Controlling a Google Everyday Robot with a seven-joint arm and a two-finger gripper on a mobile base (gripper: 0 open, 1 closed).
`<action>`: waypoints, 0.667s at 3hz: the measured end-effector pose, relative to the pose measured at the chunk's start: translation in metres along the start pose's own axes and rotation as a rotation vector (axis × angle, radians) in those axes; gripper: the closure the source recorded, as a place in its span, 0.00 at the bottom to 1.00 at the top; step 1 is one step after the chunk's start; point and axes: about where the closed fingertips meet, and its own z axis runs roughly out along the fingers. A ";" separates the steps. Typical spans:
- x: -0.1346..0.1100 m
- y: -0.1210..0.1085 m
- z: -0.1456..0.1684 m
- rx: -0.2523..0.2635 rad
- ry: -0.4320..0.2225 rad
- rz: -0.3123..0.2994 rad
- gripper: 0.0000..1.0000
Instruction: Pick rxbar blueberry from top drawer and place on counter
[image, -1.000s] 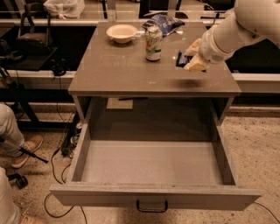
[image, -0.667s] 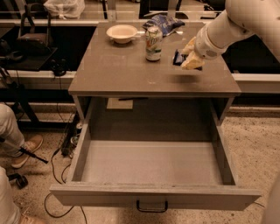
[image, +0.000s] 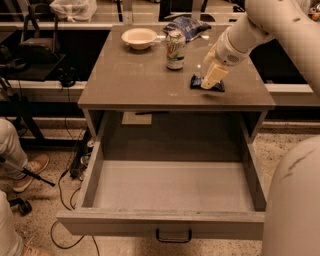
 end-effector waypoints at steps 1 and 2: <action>0.014 -0.008 -0.012 0.029 0.016 0.036 0.00; 0.046 -0.011 -0.052 0.100 0.045 0.114 0.00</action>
Offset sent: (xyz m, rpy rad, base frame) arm -0.0447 -0.1318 0.0663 0.0172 -0.0985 -0.3083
